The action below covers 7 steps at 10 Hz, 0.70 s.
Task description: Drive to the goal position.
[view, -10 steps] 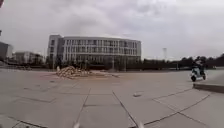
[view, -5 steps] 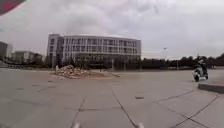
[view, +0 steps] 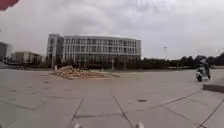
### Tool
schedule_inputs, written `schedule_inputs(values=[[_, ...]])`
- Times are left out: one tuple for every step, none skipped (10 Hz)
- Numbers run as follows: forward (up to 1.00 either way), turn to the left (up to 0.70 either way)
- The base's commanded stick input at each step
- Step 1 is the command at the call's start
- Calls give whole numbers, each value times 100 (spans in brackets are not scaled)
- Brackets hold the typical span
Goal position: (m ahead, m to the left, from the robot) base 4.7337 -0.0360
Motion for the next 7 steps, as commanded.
schedule_inputs(values=[[50, 0], [50, -18], [50, -20], [50, -12], [50, 0], [50, 0], [50, 0]])
